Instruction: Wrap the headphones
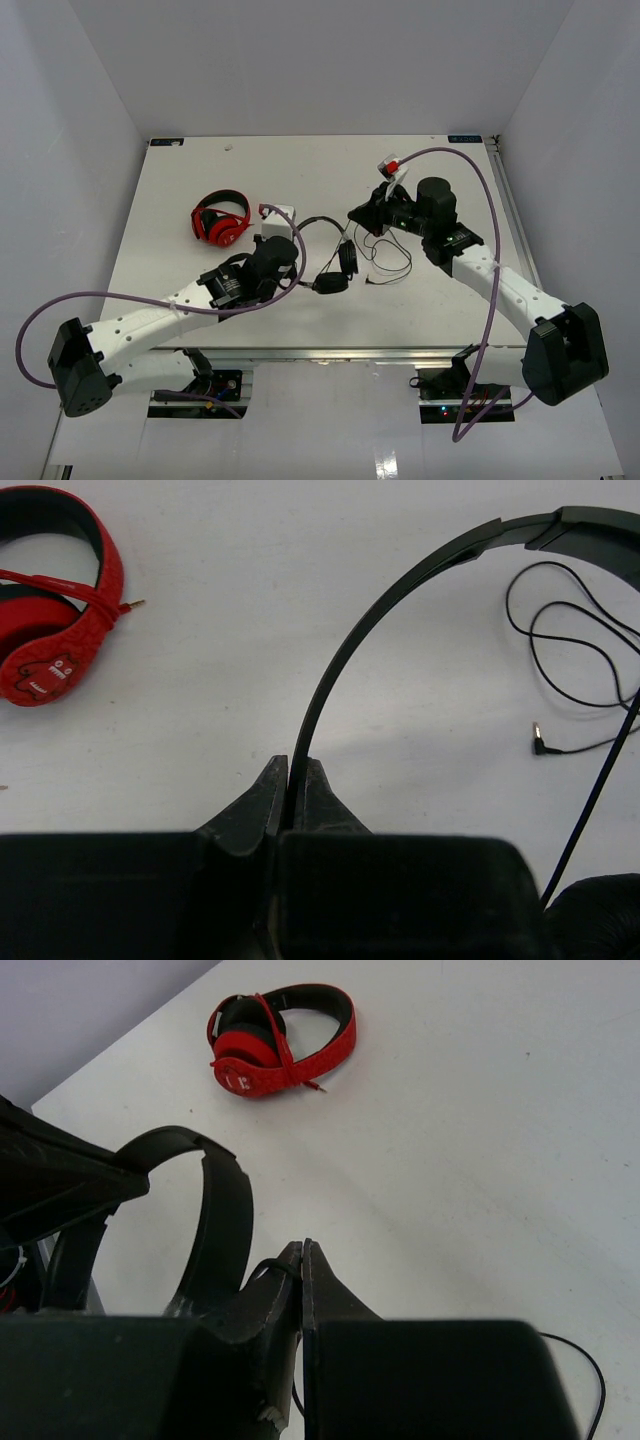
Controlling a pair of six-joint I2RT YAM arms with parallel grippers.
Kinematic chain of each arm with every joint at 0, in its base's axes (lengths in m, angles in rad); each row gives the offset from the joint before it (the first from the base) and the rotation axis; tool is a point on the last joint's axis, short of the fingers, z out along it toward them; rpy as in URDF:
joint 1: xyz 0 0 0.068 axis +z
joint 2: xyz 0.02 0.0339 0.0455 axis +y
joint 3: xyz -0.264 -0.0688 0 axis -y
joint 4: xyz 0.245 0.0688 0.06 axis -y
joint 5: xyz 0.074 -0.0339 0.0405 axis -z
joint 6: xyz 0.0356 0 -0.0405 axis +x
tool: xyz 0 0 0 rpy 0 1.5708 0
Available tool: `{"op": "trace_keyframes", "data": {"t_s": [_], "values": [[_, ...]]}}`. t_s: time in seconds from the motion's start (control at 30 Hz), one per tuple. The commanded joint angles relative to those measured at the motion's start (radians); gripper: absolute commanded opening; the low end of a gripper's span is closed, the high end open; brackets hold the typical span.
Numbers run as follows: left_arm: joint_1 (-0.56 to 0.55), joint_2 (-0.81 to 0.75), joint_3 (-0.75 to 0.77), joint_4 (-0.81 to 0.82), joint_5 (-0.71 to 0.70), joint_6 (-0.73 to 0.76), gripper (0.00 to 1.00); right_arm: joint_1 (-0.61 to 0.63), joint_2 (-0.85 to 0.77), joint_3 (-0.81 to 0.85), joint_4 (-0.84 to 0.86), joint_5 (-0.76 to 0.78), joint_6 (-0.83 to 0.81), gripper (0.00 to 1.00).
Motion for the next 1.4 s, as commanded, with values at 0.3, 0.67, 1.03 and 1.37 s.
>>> {"op": "trace_keyframes", "data": {"t_s": [0.3, 0.67, 1.03, 1.37], "values": [[-0.081, 0.147, 0.035, -0.083, -0.429, 0.011, 0.0, 0.001, 0.036, 0.147, -0.168, -0.151, -0.036, 0.08], [-0.081, 0.154, -0.007, -0.092, -0.496, -0.023, 0.0, 0.079, 0.069, 0.139, -0.174, -0.212, -0.003, 0.08], [-0.078, 0.162, -0.008, -0.132, -0.47, -0.146, 0.0, 0.263, 0.106, 0.132, -0.132, -0.082, 0.032, 0.08], [-0.054, 0.126, 0.057, -0.275, -0.417, -0.384, 0.0, 0.397, 0.051, -0.02, 0.053, 0.038, 0.131, 0.1]]}}
